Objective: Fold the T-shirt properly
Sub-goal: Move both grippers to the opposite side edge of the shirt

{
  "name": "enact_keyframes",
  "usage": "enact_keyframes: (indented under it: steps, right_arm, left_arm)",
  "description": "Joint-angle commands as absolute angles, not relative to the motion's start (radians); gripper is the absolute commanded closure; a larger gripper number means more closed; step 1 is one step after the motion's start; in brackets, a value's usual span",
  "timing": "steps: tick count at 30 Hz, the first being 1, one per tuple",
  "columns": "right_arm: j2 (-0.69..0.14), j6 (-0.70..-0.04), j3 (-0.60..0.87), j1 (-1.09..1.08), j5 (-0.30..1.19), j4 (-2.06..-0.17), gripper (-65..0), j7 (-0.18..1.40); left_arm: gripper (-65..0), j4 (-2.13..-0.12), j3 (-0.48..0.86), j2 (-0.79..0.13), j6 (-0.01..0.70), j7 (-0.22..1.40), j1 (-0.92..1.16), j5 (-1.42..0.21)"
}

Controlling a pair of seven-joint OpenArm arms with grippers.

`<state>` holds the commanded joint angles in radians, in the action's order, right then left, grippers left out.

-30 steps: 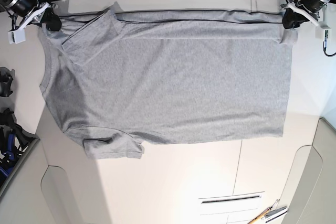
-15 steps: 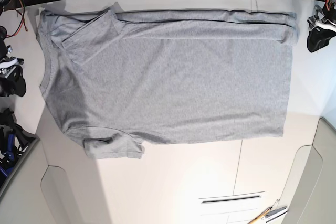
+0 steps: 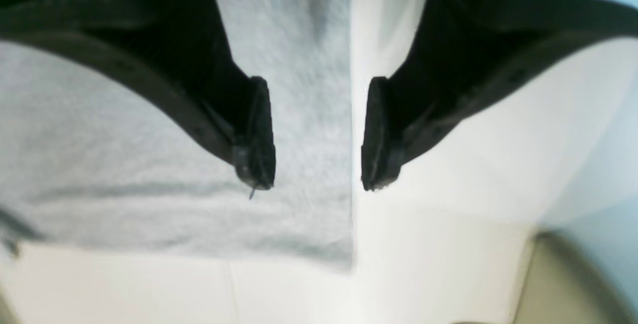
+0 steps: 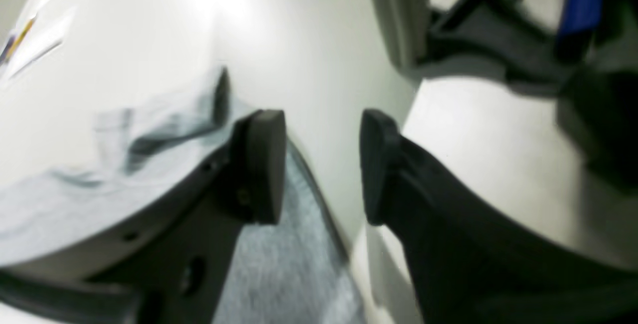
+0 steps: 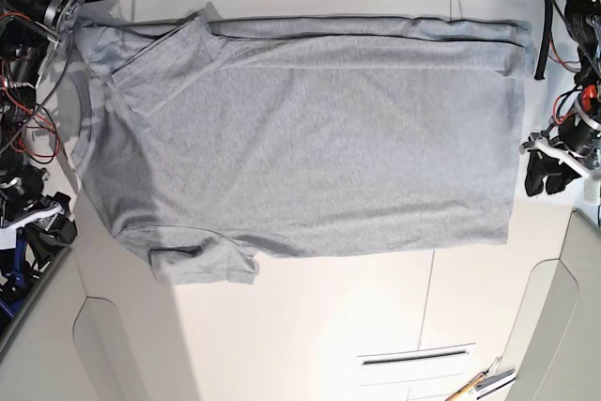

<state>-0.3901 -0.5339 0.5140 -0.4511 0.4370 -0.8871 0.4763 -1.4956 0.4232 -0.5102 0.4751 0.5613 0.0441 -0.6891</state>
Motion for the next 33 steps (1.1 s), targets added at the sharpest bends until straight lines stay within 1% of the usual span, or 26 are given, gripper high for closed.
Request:
enact_keyframes:
  steps: [3, 6, 10, 13, 16, 19, 22, 27, 30, 31, 33]
  right_arm:
    - [-0.390, -0.525, 0.471, -0.502, 0.380, -0.730, -24.4, 0.416]
    - [-0.390, -0.483, 0.449, -0.503, 0.362, -0.641, -24.4, 0.377]
    - [-0.387, -0.483, 0.450, -0.501, 0.358, -0.607, -24.4, 0.369]
    - [-0.383, -0.490, 0.449, -0.501, 0.358, -0.607, -24.4, 0.370]
    - [-0.374, -0.531, 0.449, -0.502, 0.359, -0.607, -24.4, 0.369]
    - [-0.357, -0.533, 0.449, -0.504, 0.359, -0.607, -24.4, 0.370]
    - [-0.342, -0.574, 0.449, -0.504, 0.359, -0.607, -24.4, 0.370]
    - [-0.334, -0.588, 0.448, -0.504, 0.375, -0.607, -24.4, 0.371]
    - [-0.335, -0.591, 0.404, -0.504, 0.374, -0.607, -24.4, 0.371]
    - [-0.335, -0.591, 0.375, -0.504, 0.374, -0.607, -24.4, 0.370]
    - [-0.335, -0.591, 0.313, -0.504, 0.375, -0.607, -24.4, 0.369]
  left_arm:
    - [-31.6, -1.316, 0.345, -0.519, 0.475, 0.556, -0.096, -0.651]
    - [-31.6, -1.097, 0.291, -0.519, 0.476, 0.525, -0.229, -0.617]
    - [-31.6, -0.823, 0.221, -0.519, 0.475, 0.429, -0.370, -0.535]
    - [-31.6, -0.693, 0.174, -0.518, 0.476, 0.407, -0.431, -0.520]
    - [-31.6, -0.668, 0.154, -0.515, 0.476, 0.404, -0.441, -0.523]
    - [-31.6, -0.668, 0.154, -0.503, 0.491, 0.406, -0.441, -0.523]
    - [-31.6, -0.668, 0.154, -0.483, 0.491, 0.409, -0.441, -0.523]
    - [-31.4, -0.668, 0.154, -0.463, 0.491, 0.415, -0.441, -0.522]
    - [-31.2, -0.668, 0.154, -0.463, 0.491, 0.415, -0.441, -0.522]
    - [-28.3, -0.668, 0.154, -0.463, 0.491, 0.415, -0.441, -0.522]
    - [-16.9, -0.668, 0.154, -0.463, 0.491, 0.417, -0.440, -0.522]
